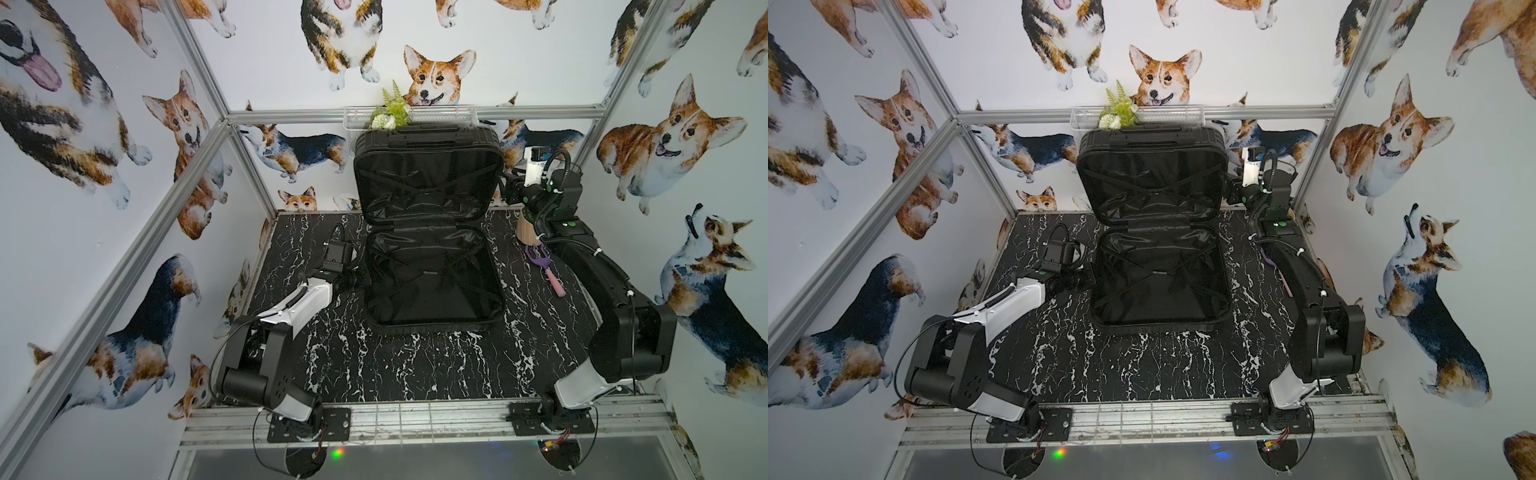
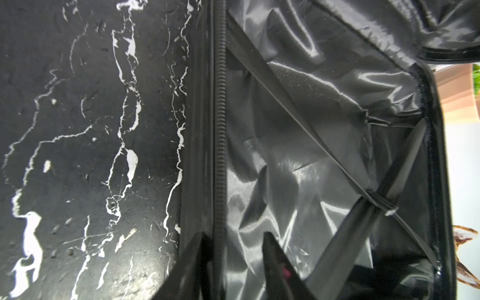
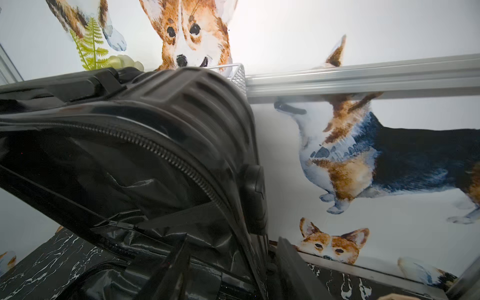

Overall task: Close the suitcase zippers
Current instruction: Close the suitcase at the center of the board.

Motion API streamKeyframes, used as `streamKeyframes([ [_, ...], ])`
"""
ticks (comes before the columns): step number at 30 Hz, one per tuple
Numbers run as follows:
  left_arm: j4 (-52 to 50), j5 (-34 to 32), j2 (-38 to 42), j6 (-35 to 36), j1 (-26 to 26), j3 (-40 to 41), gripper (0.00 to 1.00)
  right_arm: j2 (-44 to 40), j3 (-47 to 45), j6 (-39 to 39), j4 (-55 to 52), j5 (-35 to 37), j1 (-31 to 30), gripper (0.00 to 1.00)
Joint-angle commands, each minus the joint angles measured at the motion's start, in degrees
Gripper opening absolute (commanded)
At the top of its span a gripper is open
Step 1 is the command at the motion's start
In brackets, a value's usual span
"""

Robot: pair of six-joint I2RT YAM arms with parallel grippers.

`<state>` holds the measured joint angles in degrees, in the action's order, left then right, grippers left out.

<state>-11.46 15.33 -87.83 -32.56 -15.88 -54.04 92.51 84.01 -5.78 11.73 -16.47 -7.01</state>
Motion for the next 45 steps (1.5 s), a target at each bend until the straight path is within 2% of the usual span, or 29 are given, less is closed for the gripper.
streamKeyframes([
  [1,1.62,1.52,-1.19,-1.14,-0.11,-0.80,0.32,2.97,4.50,2.56,-2.21,2.63,-0.49,0.46],
  [6,1.87,2.22,-2.55,-0.89,-0.12,-1.48,0.17,6.25,8.79,4.03,-4.83,3.38,-0.61,0.34],
  [9,2.06,2.31,-2.91,-0.97,-0.11,-1.42,0.12,5.98,8.16,4.70,-4.52,2.31,-0.64,0.20],
  [13,2.47,2.28,-3.00,-1.01,-0.12,-1.33,0.12,3.71,4.98,5.42,-2.98,-0.17,-0.74,0.02],
  [22,2.48,1.72,-3.14,-0.86,-0.03,-2.10,0.12,-6.96,-7.74,3.82,-1.18,-2.26,-1.88,0.00],
  [25,0.84,1.01,-2.21,0.40,0.05,-2.97,0.16,-9.88,-11.19,0.99,-1.21,0.03,-1.92,0.00],
  [32,-6.61,-5.88,4.24,6.35,1.20,-4.32,0.54,-14.98,-17.92,-6.87,-2.18,6.71,-1.87,0.00],
  [34,-8.72,-8.15,6.59,7.33,1.79,-4.16,0.61,-16.45,-19.92,-8.24,-2.15,7.57,-1.87,0.00],
  [39,-12.04,-14.22,12.91,9.50,2.92,-2.50,0.65,-20.94,-25.71,-11.93,-4.39,7.90,-2.13,0.00],
  [45,-15.20,-19.30,19.13,10.92,3.05,-2.08,0.65,-29.90,-37.37,-14.94,-6.01,10.09,-3.01,0.00],
])
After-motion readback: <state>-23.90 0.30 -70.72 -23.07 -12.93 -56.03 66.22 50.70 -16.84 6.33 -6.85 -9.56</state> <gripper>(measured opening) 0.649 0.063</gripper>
